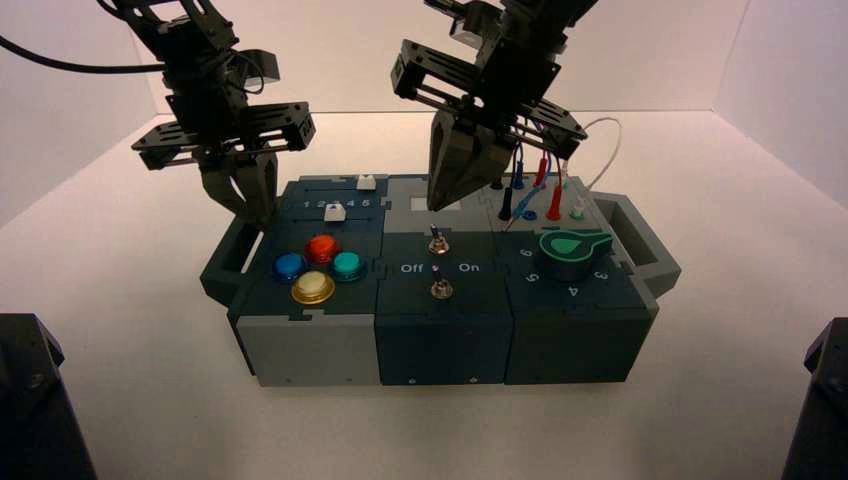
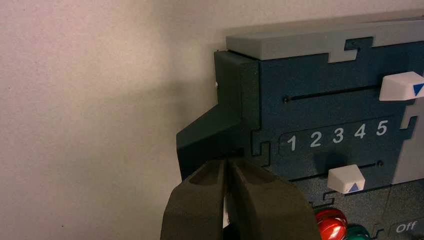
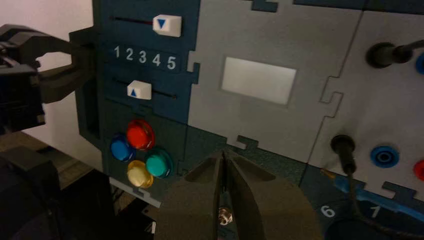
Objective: Flip the top switch on with the right gripper.
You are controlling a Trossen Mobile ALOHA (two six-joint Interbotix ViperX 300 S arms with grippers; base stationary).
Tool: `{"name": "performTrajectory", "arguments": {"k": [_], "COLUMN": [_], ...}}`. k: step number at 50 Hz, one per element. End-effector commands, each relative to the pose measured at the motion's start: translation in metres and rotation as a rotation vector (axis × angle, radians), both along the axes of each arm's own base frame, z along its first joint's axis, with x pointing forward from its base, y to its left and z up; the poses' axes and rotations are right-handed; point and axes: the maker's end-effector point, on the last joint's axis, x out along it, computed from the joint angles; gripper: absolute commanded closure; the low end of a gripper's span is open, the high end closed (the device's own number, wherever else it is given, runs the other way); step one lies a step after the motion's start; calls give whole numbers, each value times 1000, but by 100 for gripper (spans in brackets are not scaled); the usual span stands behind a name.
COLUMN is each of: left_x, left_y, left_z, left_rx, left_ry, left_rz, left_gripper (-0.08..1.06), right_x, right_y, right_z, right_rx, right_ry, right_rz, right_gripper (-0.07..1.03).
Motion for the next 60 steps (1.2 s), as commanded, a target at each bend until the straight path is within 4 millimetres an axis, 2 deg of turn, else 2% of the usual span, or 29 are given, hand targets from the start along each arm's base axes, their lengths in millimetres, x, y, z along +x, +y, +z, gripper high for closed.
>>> {"name": "performTrajectory", "arguments": {"k": [1, 14, 26, 49, 60], "left_x": [4, 4, 3, 4, 4], "left_y": [-1, -1, -1, -1, -1], "left_z": [-16, -16, -16, -16, -16], "left_rx": [20, 20, 20, 21, 21], "left_ry": [-4, -4, -2, -4, -4], "left_rz": [-51, -51, -51, -53, -53], "left_gripper": [101, 101, 101, 101, 101], "right_x": [4, -8, -19, -22, -19], "right_y": [12, 24, 29, 13, -4], "right_z": [18, 16, 4, -8, -13], "right_rx": [45, 46, 22, -16, -40], "right_ry": [-26, 8, 40, 51, 52], "right_rz": [1, 26, 40, 33, 13], "right_gripper": [98, 98, 98, 98, 98]}}
